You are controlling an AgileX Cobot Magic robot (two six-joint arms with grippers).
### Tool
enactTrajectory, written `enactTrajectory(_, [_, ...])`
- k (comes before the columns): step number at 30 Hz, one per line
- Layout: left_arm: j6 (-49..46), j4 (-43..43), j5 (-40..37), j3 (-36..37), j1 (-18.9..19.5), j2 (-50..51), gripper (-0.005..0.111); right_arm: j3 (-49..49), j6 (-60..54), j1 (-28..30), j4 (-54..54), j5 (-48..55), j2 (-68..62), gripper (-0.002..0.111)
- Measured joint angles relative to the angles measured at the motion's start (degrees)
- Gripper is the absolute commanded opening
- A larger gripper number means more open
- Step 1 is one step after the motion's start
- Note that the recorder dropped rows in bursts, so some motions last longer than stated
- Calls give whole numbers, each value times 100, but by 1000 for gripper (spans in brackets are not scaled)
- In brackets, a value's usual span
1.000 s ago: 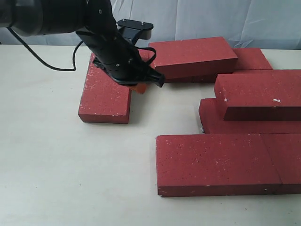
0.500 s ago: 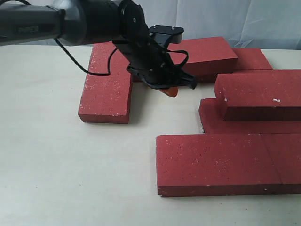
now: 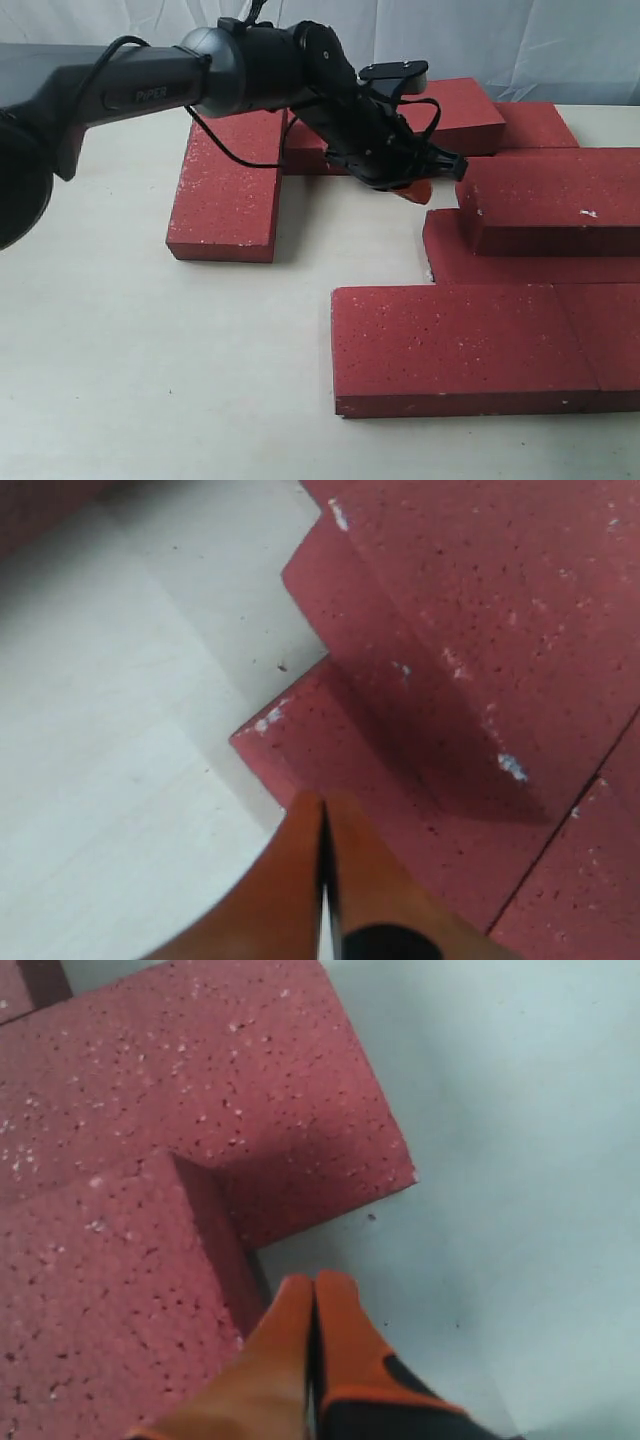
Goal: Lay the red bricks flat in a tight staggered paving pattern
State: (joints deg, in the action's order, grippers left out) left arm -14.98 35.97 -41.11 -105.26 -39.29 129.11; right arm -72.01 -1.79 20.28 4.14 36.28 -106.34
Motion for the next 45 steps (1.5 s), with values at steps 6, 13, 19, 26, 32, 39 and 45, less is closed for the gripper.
enactTrajectory(6, [-558,708,204,-13,-14,44,0,0,-433,0,499,183,-85,-1])
enactTrajectory(13, [-770,748,412,-22,-14,250,0,-12,-1071,19,1030,360,-147,-1])
enactTrajectory(19, [-779,696,634,-22,-27,412,0,-23,-1252,19,1280,608,-147,-1])
enactTrajectory(26, [-779,664,1150,-22,-27,437,0,-35,-1370,19,1431,971,-112,-1])
enactTrajectory(32, [-793,201,1196,-22,-27,437,0,-35,-1018,9,1066,874,-170,-1])
enactTrajectory(39, [-793,189,1073,-22,114,437,0,-35,-1471,-283,1615,916,-309,-1])
enactTrajectory(45, [-829,593,395,-22,557,450,0,-35,-1485,-749,1591,892,-136,-1])
